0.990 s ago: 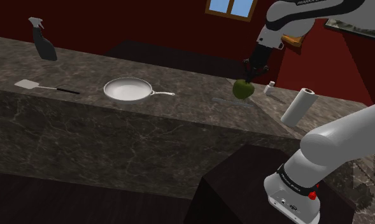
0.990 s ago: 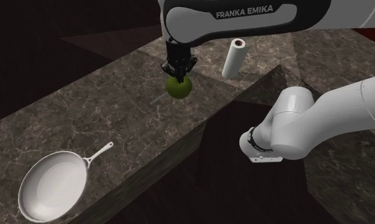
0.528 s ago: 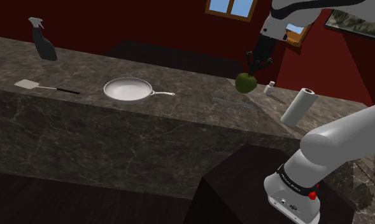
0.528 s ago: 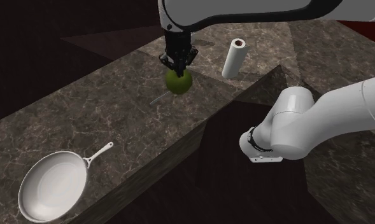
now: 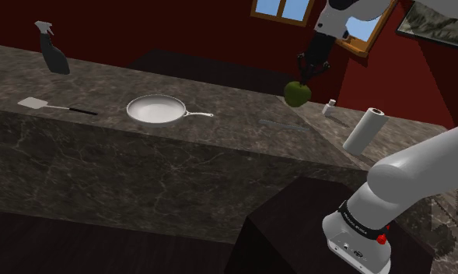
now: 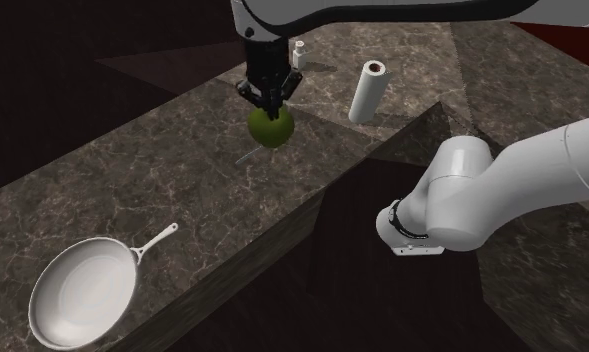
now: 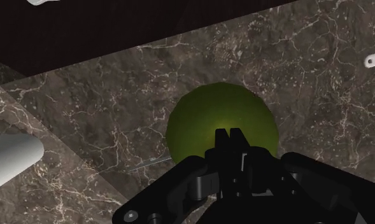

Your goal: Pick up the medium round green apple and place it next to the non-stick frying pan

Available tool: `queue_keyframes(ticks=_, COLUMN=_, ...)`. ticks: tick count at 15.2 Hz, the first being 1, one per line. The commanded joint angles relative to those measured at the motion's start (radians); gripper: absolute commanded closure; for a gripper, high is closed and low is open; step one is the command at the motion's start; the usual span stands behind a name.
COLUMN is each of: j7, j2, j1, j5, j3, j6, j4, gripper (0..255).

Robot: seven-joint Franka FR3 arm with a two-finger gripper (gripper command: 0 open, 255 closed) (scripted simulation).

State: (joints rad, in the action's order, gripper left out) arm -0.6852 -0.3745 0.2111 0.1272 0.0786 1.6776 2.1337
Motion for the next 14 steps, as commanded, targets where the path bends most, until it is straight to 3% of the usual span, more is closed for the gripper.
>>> queue_keyframes(ticks=1, j7=-0.038, j2=0.035, j1=-0.017, j5=0.015, j3=-0.026, j6=0.006, j4=-0.034, gripper=255)
queue_keyframes(ticks=14, j7=-0.288, j2=0.303, j1=-0.124, j5=0.055, j3=-0.182, j6=0.043, j4=-0.308, gripper=255)
